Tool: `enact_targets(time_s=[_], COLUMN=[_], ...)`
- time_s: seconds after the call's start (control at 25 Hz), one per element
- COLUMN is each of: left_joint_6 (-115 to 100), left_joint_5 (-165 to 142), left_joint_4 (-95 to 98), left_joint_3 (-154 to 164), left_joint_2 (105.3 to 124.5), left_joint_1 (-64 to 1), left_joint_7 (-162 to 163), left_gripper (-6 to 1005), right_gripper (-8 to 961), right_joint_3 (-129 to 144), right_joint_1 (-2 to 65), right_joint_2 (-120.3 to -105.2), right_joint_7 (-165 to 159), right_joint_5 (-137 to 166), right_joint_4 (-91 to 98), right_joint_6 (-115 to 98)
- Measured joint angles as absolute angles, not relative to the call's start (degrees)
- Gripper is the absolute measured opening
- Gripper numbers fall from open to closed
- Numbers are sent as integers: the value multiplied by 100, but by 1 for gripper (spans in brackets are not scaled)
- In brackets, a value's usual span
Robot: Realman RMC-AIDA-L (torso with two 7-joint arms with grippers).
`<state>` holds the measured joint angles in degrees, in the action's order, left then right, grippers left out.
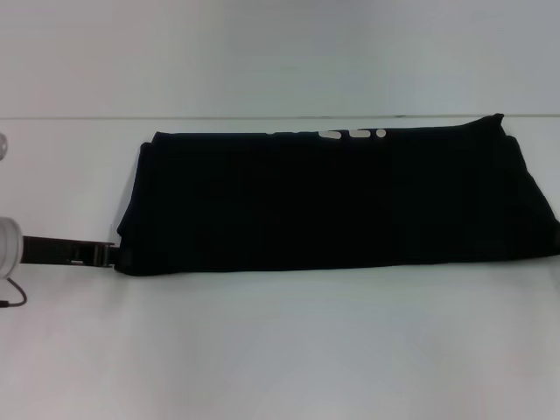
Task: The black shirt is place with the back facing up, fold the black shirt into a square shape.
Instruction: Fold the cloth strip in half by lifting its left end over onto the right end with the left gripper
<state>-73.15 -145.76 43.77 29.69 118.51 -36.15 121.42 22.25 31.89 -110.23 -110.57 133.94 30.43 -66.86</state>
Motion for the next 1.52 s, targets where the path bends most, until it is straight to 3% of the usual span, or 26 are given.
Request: enact_targets(time_s=[1.12,1.32,1.52], left_joint_6=[-7709,-7759,-8347], left_joint_5=[-14812,-14794,-14762], left_joint_4=[4565,4995,5540], left_joint_3=[2882,2873,2865], left_joint_2=[11812,11854,11835], left_joint_1=[-3565,-3433,-3337], left_joint_7=[12242,12603,13123], left_gripper=[17,209,408], right_gripper=[42,252,354], right_joint_3=[1585,1115,991], right_joint_1=[2872,2822,2764], right_joint_2=[-11005,-11049,-11012], right_joint_7=[-11043,-11041,-10856], right_joint_5=[13336,13293,12779], right_joint_4=[3467,3858,4016], right_joint_6=[-7573,-8039,-8756])
